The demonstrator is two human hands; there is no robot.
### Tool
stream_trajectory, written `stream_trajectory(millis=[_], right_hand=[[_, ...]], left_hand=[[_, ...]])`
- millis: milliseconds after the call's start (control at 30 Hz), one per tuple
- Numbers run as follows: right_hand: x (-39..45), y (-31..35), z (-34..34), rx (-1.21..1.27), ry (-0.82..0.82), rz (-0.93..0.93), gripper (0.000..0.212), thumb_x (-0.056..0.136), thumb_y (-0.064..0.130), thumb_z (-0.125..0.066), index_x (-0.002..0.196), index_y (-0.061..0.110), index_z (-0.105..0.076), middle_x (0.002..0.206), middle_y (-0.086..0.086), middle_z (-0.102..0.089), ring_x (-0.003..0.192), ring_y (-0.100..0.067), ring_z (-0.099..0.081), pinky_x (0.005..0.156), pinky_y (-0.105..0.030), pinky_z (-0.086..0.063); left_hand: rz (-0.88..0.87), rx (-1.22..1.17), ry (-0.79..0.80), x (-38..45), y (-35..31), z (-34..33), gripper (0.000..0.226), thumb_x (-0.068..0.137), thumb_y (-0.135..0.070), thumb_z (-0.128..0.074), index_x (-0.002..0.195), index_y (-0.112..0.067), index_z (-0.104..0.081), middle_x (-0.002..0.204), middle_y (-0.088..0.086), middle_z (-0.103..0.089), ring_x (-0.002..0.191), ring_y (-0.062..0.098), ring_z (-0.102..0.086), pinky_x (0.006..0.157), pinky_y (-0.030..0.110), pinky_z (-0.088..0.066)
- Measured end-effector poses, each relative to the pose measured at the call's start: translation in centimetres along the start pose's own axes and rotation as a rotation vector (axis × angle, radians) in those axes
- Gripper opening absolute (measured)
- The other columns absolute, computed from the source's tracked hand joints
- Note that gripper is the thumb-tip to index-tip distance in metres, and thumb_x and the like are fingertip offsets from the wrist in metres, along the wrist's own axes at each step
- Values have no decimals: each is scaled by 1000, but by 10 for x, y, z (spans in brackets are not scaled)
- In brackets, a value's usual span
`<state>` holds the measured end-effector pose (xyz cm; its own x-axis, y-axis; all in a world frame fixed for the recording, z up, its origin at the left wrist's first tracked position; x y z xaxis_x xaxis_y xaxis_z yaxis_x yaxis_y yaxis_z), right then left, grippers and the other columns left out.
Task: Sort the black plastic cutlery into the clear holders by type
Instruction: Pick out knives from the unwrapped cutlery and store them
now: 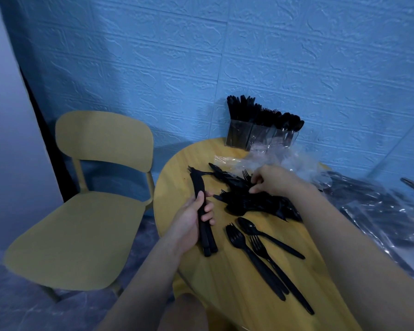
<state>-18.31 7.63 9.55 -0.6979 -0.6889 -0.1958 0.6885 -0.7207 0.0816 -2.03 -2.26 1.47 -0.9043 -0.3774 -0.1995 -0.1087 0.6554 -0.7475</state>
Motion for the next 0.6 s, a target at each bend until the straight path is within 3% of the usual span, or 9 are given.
stream_trajectory(millis=[167, 267, 400, 600], right_hand=[[0, -4, -7, -36, -46, 10, 29, 86, 27, -69, 113, 18, -65, 114, -3, -62, 105, -21, -57, 78, -26, -42], [-1, -5, -6, -5, -76, 36, 23, 86, 27, -68, 108, 19, -66, 104, 0, -61, 101, -19, -57, 75, -24, -40], [-4, -11, 4, 197, -182, 20, 8, 86, 22, -68, 91, 17, -64, 90, 2, -60, 89, -17, -58, 66, -22, -40], [-17, -5, 40, 451, -381, 91, 11, 88, 18, -63, 81, 15, -55, 85, -2, -65, 84, -20, -61, 68, -29, -48]], left_hand=[[12, -10, -18, -2, -1, -1, 24, 101, -25, -38, 97, -8, -54, 56, -2, -39, 43, 7, -34, 45, 20, -38], [16, -19, -19, -3, -1, -2, 23, 101, -24, -38, 97, -8, -53, 56, -2, -38, 43, 7, -34, 45, 20, -38], [18, -15, -18, -5, -2, -2, 23, 101, -25, -38, 97, -8, -53, 57, -2, -37, 45, 8, -34, 46, 21, -38], [26, 0, -25, -5, -2, -3, 23, 102, -26, -38, 98, -9, -54, 58, -2, -37, 46, 8, -34, 49, 22, -37]])
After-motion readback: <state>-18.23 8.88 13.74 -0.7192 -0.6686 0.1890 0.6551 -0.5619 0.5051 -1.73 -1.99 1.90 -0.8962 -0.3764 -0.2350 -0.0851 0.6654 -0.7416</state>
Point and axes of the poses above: each hand's wrist, its own x-axis towards the middle knuckle, its own z-axis out of the back of the hand, y = z × x, the point moved 6 cm from there along x, towards the middle knuckle
